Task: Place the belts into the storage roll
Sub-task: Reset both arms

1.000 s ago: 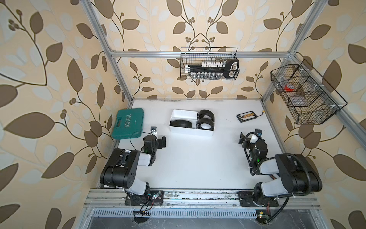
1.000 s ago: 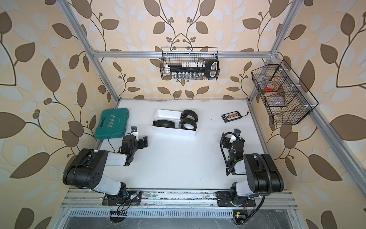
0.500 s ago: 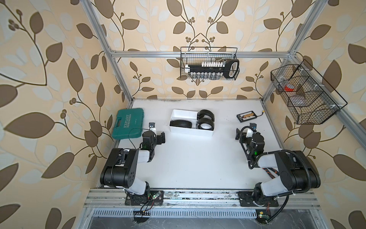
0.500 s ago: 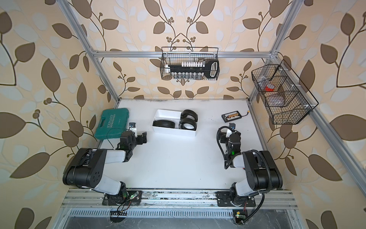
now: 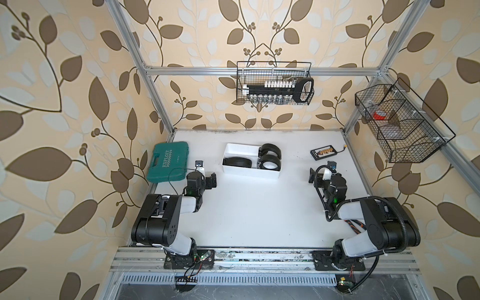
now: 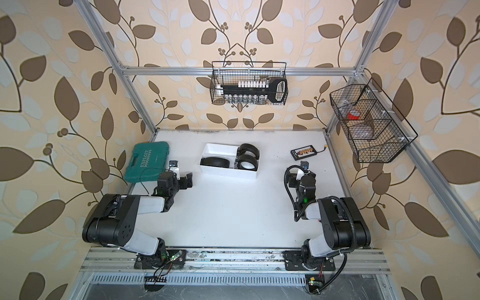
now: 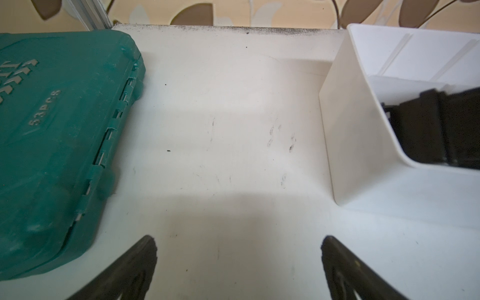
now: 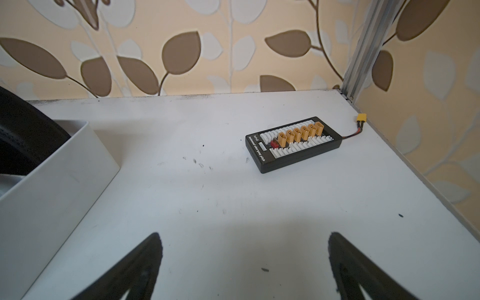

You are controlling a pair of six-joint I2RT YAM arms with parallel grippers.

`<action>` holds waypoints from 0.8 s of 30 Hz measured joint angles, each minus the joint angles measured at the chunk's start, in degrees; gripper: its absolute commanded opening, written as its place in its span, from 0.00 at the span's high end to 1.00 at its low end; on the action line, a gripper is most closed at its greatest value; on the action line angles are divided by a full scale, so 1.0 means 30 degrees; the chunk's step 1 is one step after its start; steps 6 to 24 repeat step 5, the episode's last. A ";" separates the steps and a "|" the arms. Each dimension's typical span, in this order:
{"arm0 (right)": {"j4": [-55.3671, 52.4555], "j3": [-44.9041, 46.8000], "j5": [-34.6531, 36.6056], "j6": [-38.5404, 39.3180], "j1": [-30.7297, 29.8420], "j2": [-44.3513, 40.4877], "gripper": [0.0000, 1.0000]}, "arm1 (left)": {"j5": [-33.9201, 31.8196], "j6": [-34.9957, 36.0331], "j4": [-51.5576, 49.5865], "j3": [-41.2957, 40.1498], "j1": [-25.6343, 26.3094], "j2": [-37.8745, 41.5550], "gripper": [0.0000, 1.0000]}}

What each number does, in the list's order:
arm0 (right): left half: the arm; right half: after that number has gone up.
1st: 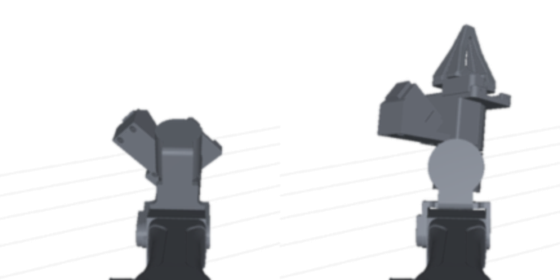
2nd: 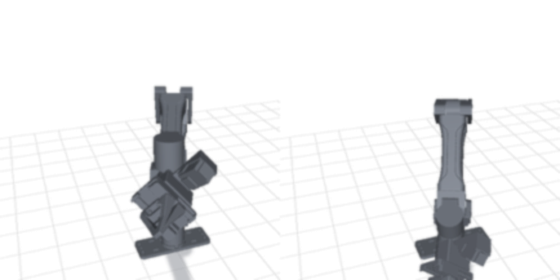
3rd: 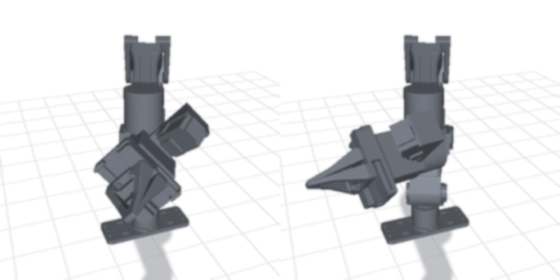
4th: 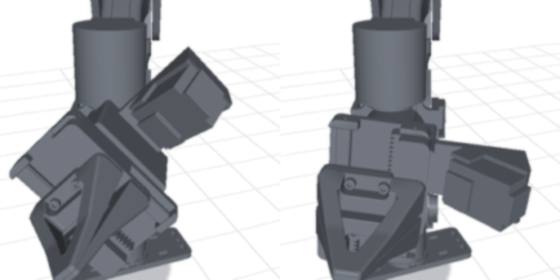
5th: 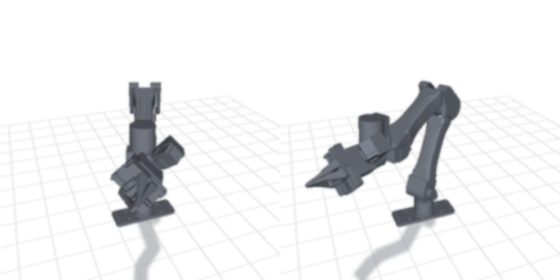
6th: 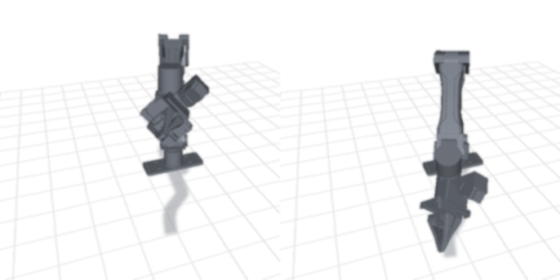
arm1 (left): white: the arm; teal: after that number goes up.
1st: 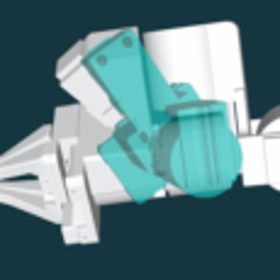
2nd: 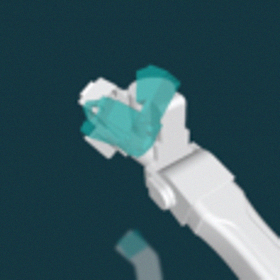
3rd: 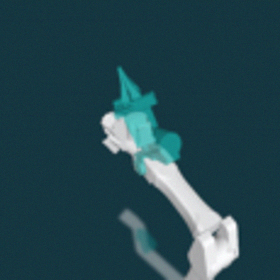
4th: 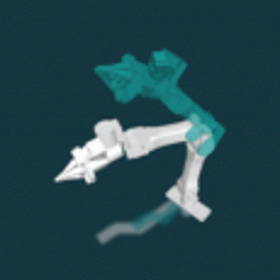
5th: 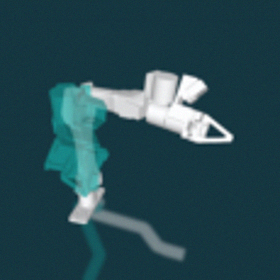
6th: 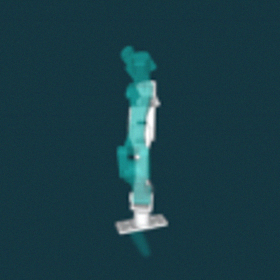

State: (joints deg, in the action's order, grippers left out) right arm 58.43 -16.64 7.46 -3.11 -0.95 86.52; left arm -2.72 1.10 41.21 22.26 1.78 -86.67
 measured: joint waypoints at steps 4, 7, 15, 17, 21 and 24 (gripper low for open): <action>0.0000 0.0000 0.0000 0.0000 0.0000 0.0000 0.01 | 0.0087 -0.0007 -0.0131 0.0000 0.0000 0.0000 0.01; 0.0000 -0.0007 0.0000 0.0000 0.0000 0.0000 0.00 | 0.0131 -0.0007 -0.0204 0.0000 0.0000 0.0000 0.01; 0.0000 -0.0007 0.0000 0.0000 0.0000 0.0000 0.00 | 0.0131 -0.0007 -0.0204 0.0000 0.0000 0.0000 0.01; 0.0000 -0.0007 0.0000 0.0000 0.0000 0.0000 0.00 | 0.0131 -0.0007 -0.0204 0.0000 0.0000 0.0000 0.01; 0.0000 -0.0007 0.0000 0.0000 0.0000 0.0000 0.00 | 0.0131 -0.0007 -0.0204 0.0000 0.0000 0.0000 0.01; 0.0000 -0.0007 0.0000 0.0000 0.0000 0.0000 0.00 | 0.0131 -0.0007 -0.0204 0.0000 0.0000 0.0000 0.01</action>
